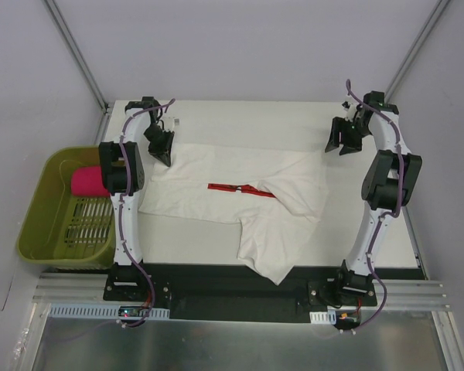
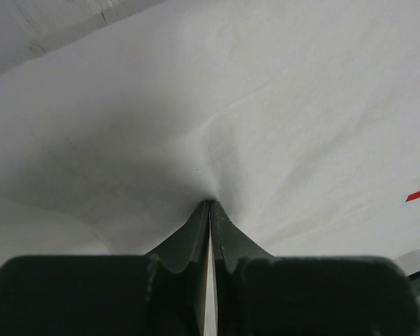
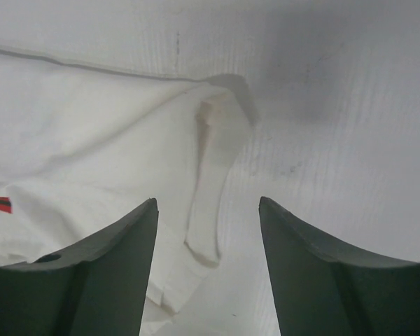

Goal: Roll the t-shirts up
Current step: Fold the T-shirt at the center of the board.

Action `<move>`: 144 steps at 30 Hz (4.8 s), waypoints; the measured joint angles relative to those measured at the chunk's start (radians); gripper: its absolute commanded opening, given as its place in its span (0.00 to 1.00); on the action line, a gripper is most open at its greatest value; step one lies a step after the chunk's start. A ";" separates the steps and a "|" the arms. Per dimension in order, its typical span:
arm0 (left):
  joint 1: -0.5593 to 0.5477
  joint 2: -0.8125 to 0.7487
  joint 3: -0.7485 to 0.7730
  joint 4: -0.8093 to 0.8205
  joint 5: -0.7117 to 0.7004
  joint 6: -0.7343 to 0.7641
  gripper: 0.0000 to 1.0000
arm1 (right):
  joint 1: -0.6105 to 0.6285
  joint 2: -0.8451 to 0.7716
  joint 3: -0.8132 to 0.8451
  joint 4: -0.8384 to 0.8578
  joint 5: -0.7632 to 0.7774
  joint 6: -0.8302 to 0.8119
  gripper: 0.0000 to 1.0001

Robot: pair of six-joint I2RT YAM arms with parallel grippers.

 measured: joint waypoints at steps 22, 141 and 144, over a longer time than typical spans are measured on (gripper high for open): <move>0.000 0.011 0.026 -0.021 -0.032 0.007 0.02 | 0.063 0.243 0.181 -0.003 -0.048 0.103 0.36; -0.452 -0.327 -0.634 1.092 0.607 -0.867 0.60 | 0.080 0.061 -0.082 0.006 -0.064 -0.260 0.47; -0.355 -0.406 -0.639 0.993 0.608 -0.769 0.60 | 0.080 -0.103 -0.288 0.101 -0.042 -0.321 0.46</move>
